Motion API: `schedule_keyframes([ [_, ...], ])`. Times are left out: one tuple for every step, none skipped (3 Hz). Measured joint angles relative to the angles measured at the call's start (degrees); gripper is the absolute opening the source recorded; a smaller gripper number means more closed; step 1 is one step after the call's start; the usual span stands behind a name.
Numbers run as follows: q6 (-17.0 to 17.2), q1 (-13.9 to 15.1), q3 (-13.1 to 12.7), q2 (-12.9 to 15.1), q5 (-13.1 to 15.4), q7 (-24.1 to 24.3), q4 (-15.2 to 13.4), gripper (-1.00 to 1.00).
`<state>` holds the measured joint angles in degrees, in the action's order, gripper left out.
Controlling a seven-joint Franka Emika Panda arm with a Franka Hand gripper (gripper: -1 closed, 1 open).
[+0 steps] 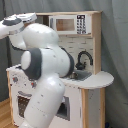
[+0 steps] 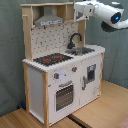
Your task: Play with the kitchen
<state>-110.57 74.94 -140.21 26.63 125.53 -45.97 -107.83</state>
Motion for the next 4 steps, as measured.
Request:
schedule_keyframes([
  [0.0,0.1,0.5,-5.1,0.2,3.3,3.7,1.00],
  [0.3,0.2,0.8,-10.0,0.2,6.4,7.7,1.00],
  [1.2,0.4,0.9,-14.4,0.3,9.8,11.5,1.00],
  [2.9,0.5,0.9,-18.1,0.7,13.8,14.8,1.00],
])
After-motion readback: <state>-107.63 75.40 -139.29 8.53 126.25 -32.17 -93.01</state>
